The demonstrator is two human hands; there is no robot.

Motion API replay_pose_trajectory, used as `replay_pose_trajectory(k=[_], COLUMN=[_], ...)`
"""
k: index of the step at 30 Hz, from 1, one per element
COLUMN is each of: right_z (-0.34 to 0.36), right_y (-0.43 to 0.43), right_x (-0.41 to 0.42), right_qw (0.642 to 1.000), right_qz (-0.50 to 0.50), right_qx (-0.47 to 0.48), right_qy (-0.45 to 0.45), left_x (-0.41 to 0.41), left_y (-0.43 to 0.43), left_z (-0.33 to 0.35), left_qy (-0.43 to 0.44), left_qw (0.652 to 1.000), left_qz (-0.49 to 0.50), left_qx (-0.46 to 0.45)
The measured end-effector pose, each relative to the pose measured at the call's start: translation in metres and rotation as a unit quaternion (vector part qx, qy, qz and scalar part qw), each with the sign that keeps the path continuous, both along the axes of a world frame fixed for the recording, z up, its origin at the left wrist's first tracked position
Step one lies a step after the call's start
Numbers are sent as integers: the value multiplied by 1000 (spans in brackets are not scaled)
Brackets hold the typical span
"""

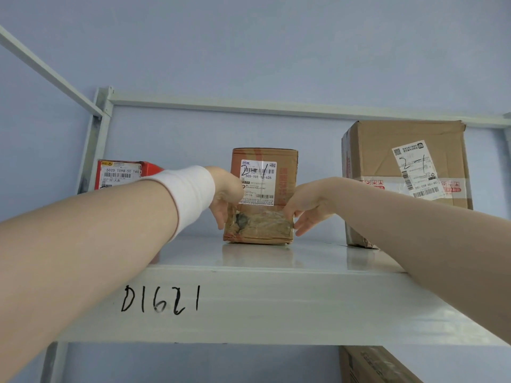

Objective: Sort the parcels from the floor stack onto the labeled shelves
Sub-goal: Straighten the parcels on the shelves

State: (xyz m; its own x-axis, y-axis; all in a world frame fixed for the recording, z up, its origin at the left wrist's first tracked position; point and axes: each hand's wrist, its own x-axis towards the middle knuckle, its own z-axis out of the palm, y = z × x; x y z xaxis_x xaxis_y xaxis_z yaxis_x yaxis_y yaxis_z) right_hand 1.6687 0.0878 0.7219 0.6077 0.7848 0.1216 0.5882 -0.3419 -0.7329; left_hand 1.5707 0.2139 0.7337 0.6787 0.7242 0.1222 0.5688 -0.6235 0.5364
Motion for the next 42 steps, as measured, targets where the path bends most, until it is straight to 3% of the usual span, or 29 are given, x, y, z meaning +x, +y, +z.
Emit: replay_pose_trajectory(k=[9,13,17,21,33,42], right_z=[1,6,12,12,-9,-3], right_y=[-5,-21,-47,-80,-216,-276], right_x=[1,3,4,14,110,180], right_qw=[998,990,970,953,946,954], right_qz=[-57,-95,-102,-86,-72,-118], right_qx=[-22,-40,-56,-75,-77,-41], right_qy=[-29,-93,-212,-281,-306,-274], left_x=[-14,-30,-48,-45,61,128], left_y=[-7,-13,-37,-65,-210,-227], left_z=[-1,7,17,28,8,9], left_qy=[3,67,146,134,82,90], left_qw=[1000,993,959,944,955,970], left_qz=[-13,20,66,72,46,64], left_qx=[20,100,234,292,280,218])
